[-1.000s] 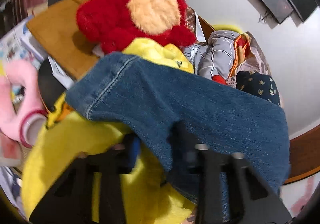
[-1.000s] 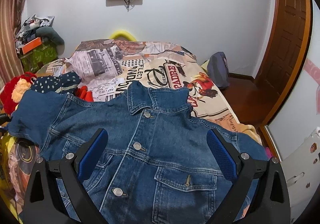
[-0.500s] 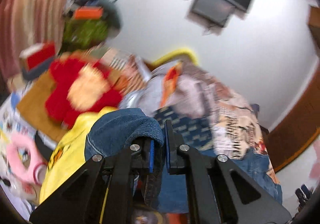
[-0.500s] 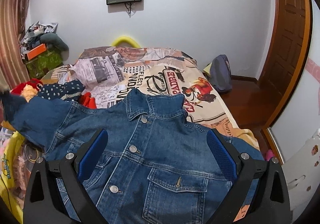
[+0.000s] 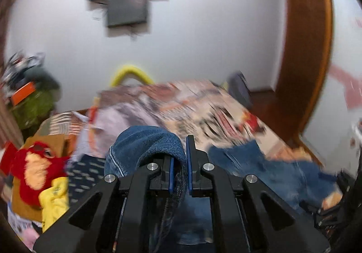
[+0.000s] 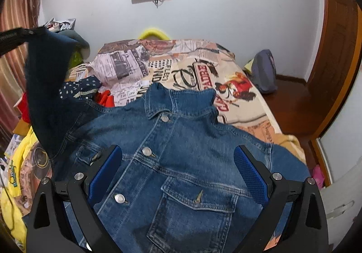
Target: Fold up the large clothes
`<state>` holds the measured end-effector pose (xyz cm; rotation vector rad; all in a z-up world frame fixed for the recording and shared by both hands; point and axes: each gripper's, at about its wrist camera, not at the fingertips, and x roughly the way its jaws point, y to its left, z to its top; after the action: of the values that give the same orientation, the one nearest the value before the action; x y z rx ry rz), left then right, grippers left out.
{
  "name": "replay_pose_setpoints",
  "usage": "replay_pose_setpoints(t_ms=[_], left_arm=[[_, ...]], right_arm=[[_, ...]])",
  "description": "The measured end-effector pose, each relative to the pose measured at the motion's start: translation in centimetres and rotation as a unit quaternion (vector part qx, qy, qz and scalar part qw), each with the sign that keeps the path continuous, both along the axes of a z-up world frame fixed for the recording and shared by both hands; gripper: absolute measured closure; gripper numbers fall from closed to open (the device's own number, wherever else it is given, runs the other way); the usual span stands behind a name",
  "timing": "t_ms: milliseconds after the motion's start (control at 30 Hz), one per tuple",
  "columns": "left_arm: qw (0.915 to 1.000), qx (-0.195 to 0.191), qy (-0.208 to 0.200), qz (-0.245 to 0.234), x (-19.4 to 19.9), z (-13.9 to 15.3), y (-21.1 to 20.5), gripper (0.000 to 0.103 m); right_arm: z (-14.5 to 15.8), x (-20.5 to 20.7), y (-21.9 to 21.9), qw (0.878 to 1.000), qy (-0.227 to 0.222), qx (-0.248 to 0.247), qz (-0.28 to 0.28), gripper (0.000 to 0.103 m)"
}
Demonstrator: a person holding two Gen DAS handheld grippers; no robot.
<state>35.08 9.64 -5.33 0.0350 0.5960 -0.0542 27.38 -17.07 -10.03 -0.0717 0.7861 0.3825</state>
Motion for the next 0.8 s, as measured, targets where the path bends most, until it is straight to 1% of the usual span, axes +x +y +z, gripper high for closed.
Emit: replay_pose_setpoints(t_ms=[100, 133, 167, 200, 300, 333, 400, 433, 467, 567, 600, 633, 667, 733, 800], left_arm=[[0.9966, 0.037, 0.061, -0.042, 1.2, -4.6, -5.1, 0.095], [0.9942, 0.050, 0.080, -0.052, 1.3, -6.4, -6.6, 0.095], [0.9923, 0.057, 0.093, -0.060, 1.3, -7.4, -7.9, 0.095], [0.9881, 0.068, 0.118, -0.072, 1.3, -9.6, -9.3, 0.095], [0.9787, 0.078, 0.163, -0.098, 0.7, -13.5, -11.7, 0.095], [0.9772, 0.079, 0.168, -0.102, 0.4, -14.2, -12.1, 0.094], [0.9728, 0.082, 0.189, -0.107, -0.1, -15.4, -13.1, 0.080], [0.9703, 0.081, 0.201, -0.108, -0.3, -15.9, -13.4, 0.064], [0.9694, 0.079, 0.205, -0.110, -0.3, -16.0, -13.5, 0.056], [0.9709, 0.065, 0.200, -0.115, -1.4, -15.3, -12.5, 0.050], [0.9724, 0.055, 0.196, -0.114, -2.1, -14.6, -11.8, 0.049], [0.9732, 0.047, 0.195, -0.113, -2.1, -14.0, -11.3, 0.044], [0.9758, 0.033, 0.189, -0.106, -2.7, -13.1, -10.2, 0.036], [0.9823, 0.020, 0.167, -0.083, -3.5, -11.3, -8.0, 0.027], [0.9879, 0.014, 0.146, -0.049, -4.8, -9.8, -5.4, 0.020]], right_arm=[[-0.9, 0.2, -1.2, 1.000, 0.020, 0.006, -0.002, 0.005], [-1.3, 0.2, -1.5, 0.999, 0.031, 0.007, 0.000, 0.005], [-1.8, 0.3, -1.8, 0.999, 0.043, 0.009, 0.001, 0.005], [-2.3, 0.3, -2.1, 0.999, 0.052, 0.011, 0.001, 0.005], [-3.9, 0.4, -3.1, 0.997, 0.079, 0.009, -0.006, 0.004], [-4.1, 0.4, -3.3, 0.996, 0.087, 0.010, -0.007, 0.004], [-4.7, 0.6, -3.7, 0.994, 0.104, 0.015, -0.012, 0.004], [-4.8, 0.6, -3.9, 0.994, 0.109, 0.018, -0.014, 0.005], [-4.9, 0.7, -4.1, 0.993, 0.112, 0.020, -0.016, 0.005], [-4.6, 0.7, -4.4, 0.993, 0.112, 0.022, -0.020, 0.005], [-4.3, 0.6, -4.3, 0.994, 0.108, 0.021, -0.019, 0.005], [-4.1, 0.6, -4.1, 0.994, 0.103, 0.017, -0.018, 0.005], [-3.9, 0.7, -3.9, 0.995, 0.098, 0.013, -0.018, 0.005], [-3.4, 0.7, -3.1, 0.996, 0.085, 0.000, -0.016, 0.005], [-2.6, 0.6, -1.8, 0.998, 0.069, -0.010, -0.005, 0.005]])
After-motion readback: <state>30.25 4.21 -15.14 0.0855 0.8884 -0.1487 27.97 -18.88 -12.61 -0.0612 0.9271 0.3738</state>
